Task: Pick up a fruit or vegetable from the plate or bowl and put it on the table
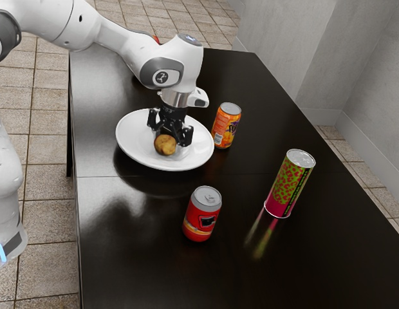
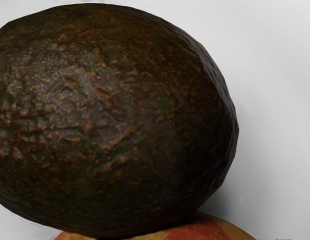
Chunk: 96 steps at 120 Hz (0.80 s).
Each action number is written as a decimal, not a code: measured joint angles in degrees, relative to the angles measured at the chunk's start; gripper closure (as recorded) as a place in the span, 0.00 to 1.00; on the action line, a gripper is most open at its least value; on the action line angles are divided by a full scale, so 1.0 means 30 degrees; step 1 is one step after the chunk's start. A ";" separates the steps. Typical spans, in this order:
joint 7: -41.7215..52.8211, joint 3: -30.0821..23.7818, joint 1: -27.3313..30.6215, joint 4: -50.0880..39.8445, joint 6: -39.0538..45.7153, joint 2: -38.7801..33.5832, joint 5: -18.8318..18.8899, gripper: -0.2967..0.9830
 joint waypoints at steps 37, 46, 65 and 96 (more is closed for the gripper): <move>-0.0286 -0.0296 -0.0024 0.0255 -0.0244 -0.0138 0.0154 0.50; -0.0334 -0.0369 -0.0025 0.0859 -0.0621 -0.0175 0.0184 0.50; -0.0401 -0.0766 -0.0027 0.1826 -0.1485 -0.0227 0.0218 0.51; -0.0462 -0.1910 -0.0067 0.2930 -0.2108 -0.0168 0.0165 0.52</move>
